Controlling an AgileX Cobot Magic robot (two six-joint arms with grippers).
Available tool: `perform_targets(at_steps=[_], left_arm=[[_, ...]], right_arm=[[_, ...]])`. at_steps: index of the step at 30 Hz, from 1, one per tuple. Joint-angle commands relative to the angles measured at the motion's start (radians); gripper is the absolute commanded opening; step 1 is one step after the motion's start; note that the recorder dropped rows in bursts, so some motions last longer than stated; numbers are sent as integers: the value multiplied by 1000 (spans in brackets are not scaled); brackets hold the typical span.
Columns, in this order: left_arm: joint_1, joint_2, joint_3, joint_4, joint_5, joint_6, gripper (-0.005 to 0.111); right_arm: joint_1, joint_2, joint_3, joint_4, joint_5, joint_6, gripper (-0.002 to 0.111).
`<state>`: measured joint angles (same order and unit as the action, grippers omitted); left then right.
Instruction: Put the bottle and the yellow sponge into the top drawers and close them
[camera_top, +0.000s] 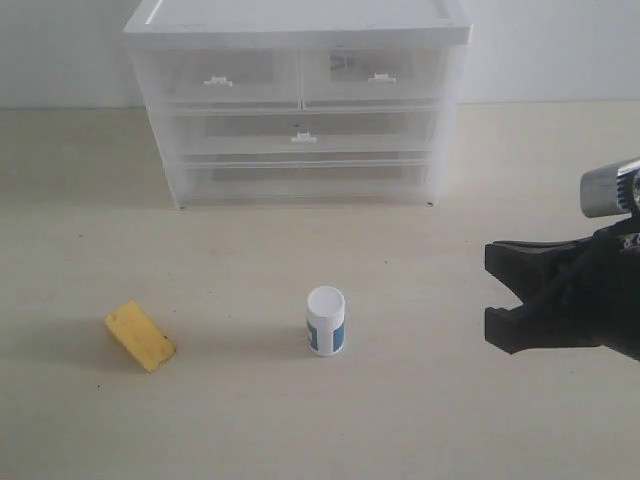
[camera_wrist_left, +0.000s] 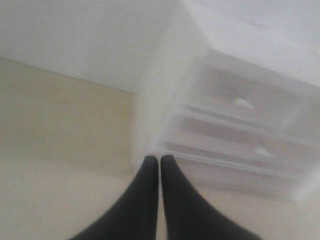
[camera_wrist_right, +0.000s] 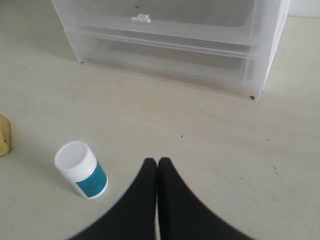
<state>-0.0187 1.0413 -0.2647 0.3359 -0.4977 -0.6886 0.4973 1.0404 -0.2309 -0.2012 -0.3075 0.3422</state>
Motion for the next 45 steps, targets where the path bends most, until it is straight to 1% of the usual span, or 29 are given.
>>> perform_targets(at_steps=[1,2,4,6,8,12,17,20,24,31,34,37,39,40,42,45], left_arm=[[-38,331,-133,296,-422,-303,8],[-39,400,-173,309,-473,-353,12],[-39,512,-250,344,-522,-439,23],[-39,611,-337,398,-529,-573,35],[-39,705,-415,461,-531,-710,42],[-39,842,-519,487,-587,-851,44],[-39,956,-622,474,-715,-933,44],[-39,997,-663,434,-723,-956,44],[-39,1044,-707,414,-723,-995,42],[-40,1088,-771,434,-723,-1048,41],[-40,1088,-774,434,-723,-1048,32],[-40,1088,-774,438,-723,-1048,17],[-40,1088,-774,447,-723,-1022,7],[-40,1088,-769,456,-723,-992,4],[-40,1081,-744,471,-723,-962,4],[-55,1038,-643,464,-723,-891,4]], right_arm=[[2,0,-7,-7,-9,-12,0],[2,0,-7,-7,-9,-12,0],[2,0,-7,-7,-9,-12,0],[2,0,-7,-7,-7,-12,0],[2,0,-7,-7,-7,-12,0],[2,0,-7,-7,-7,-12,0],[2,0,-7,-7,-7,-9,0],[2,0,-7,-7,-7,-9,0],[2,0,-7,-7,-7,-9,0],[2,0,-7,-7,-7,-9,0],[2,0,-7,-7,-5,-9,0],[2,0,-7,-7,-5,-9,0],[2,0,-7,-7,-5,-9,0],[2,0,-7,-7,-5,-9,0],[2,0,-7,-7,-5,-9,0],[2,0,-7,-7,-7,-11,0]])
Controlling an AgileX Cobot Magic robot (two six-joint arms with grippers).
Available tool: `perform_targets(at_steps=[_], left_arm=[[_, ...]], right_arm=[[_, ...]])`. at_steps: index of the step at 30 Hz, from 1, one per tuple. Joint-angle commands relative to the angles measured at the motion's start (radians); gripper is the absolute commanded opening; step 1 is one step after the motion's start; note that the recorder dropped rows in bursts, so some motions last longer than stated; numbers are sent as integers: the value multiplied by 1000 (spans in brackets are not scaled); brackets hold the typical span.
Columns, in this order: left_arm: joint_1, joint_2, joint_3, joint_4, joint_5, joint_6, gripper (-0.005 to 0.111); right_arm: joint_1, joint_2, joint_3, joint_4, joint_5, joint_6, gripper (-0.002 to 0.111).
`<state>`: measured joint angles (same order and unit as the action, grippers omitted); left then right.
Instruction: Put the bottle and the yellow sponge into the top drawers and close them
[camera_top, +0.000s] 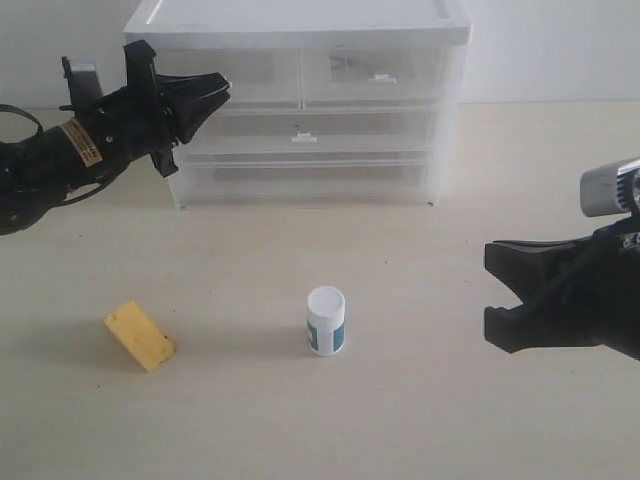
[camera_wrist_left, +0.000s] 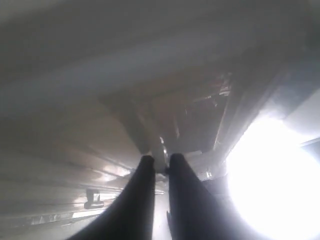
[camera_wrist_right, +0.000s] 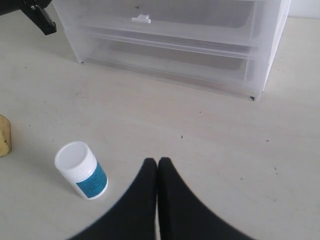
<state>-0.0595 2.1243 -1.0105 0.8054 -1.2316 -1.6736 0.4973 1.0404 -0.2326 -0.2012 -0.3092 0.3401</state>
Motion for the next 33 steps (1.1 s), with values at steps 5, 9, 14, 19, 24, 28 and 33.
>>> perform_targets(at_steps=[5,9,14,19,24,28,33], left_arm=[[-54,-181,347,-8,10,288,4],[-70,-283,524,-69,10,378,4],[-70,-324,618,-44,10,382,4],[-70,-324,637,-36,10,482,4],[-70,-324,637,-30,10,482,30],[-70,-324,637,34,10,479,58],[-68,-324,648,251,10,479,59]], right_arm=[[2,0,-5,-7,-9,-11,0],[2,0,-5,-7,-9,-11,0],[2,0,-5,-7,-9,-11,0],[2,0,-5,-7,-9,-11,0],[2,0,-5,-7,-9,-11,0],[2,0,-5,-7,-7,-11,0],[18,6,-5,-18,12,15,0]])
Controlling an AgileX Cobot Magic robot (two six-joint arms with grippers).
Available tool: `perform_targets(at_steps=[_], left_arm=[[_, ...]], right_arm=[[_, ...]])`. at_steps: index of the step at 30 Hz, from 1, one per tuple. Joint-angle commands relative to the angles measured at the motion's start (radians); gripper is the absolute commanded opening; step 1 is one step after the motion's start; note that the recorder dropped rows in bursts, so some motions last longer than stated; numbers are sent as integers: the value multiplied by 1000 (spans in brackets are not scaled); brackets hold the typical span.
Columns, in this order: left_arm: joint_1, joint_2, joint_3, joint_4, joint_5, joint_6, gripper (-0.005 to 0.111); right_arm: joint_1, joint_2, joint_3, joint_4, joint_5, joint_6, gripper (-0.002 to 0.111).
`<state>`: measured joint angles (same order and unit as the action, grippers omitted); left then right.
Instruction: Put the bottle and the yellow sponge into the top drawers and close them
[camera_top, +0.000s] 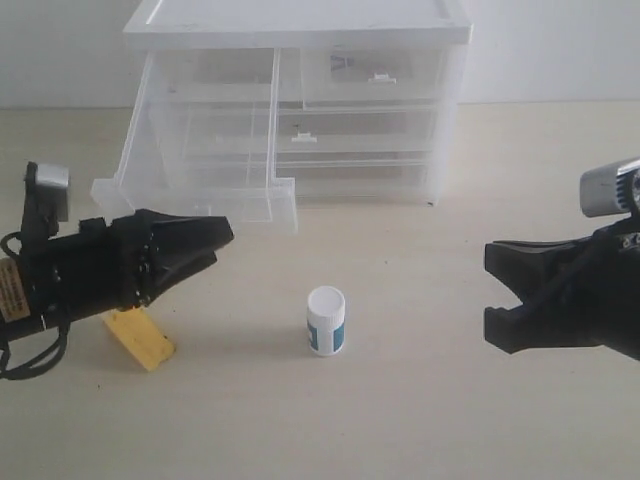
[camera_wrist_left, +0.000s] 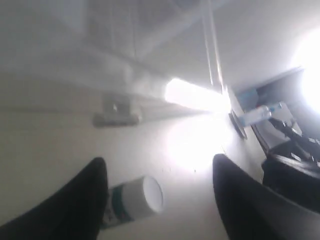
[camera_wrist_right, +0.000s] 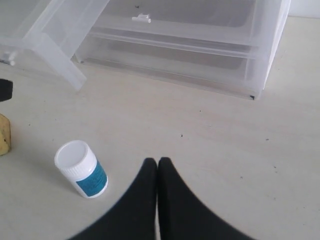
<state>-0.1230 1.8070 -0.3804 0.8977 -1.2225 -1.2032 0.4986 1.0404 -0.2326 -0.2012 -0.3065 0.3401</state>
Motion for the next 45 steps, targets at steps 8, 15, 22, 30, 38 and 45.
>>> perform_targets(at_steps=[8,15,22,30,38,45], left_arm=[[-4,-133,194,184,1,212,14],[42,-481,291,79,1,303,4],[152,-955,315,-202,418,330,4],[172,-1426,327,-341,877,390,4],[172,-1650,357,-341,967,369,4],[172,-1649,357,-341,969,369,4]], right_arm=[[243,82,-33,-64,-7,27,0],[464,378,-239,-64,-4,39,11],[571,685,-513,-45,36,69,64],[606,942,-832,-71,148,-30,84],[556,1159,-1098,-71,264,-118,83],[573,1117,-1116,-56,408,-133,2]])
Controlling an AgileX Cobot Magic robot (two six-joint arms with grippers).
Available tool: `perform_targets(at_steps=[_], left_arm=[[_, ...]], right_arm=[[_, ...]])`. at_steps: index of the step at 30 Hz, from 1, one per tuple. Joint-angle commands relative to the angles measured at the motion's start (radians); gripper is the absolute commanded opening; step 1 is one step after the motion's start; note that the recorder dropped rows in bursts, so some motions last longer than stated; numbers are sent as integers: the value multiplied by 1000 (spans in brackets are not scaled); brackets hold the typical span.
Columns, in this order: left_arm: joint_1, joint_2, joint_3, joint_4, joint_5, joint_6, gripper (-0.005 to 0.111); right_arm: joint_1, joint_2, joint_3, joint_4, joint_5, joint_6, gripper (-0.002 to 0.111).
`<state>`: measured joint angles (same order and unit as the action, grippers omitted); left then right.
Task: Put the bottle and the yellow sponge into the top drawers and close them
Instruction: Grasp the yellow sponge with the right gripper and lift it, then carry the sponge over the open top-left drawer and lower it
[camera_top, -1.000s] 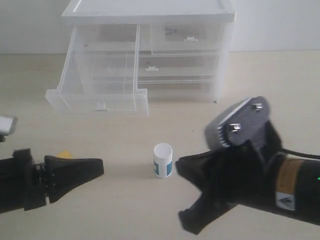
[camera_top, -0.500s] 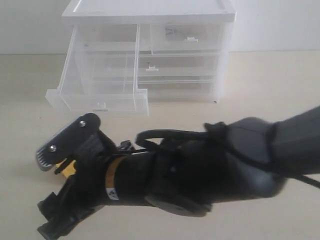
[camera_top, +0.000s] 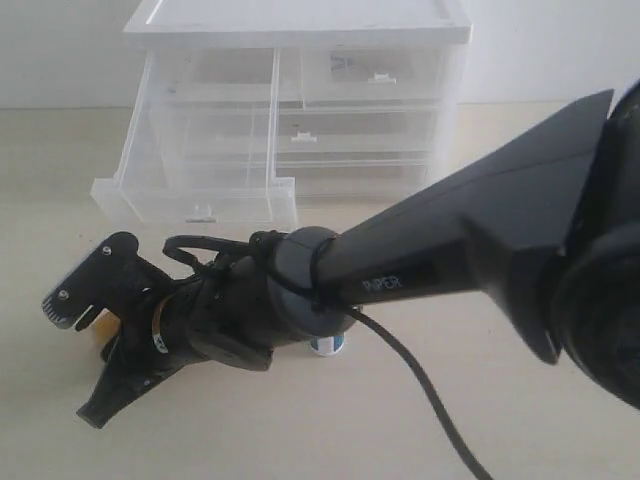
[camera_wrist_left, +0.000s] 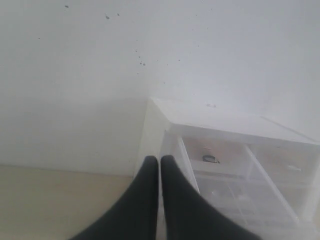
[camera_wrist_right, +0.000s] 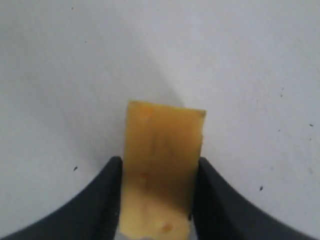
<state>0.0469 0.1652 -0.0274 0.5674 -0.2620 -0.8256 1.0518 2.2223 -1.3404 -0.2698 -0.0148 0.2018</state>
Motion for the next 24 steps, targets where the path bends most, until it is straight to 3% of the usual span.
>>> perform_targets(at_steps=[1,4,6,11,17,24], left_arm=[[2,-7,4,-10,9,-9,4],[2,-7,4,-10,27,-14,4],[2,-7,4,-10,27,-27,4],[2,-7,4,-10,20,-37,4],[2,-7,4,-10,16,-41,4],[2,-7,4,-10,16,-41,4]], right_arm=[[41,-110,-8,13,182,-4,2],[124,-297,8,16,416,-27,1],[155,-490,76,-16,468,-28,1],[37,-713,138,-82,372,51,1],[-164,-573,123,-164,33,53,1],[-234,-400,51,-159,15,96,1]])
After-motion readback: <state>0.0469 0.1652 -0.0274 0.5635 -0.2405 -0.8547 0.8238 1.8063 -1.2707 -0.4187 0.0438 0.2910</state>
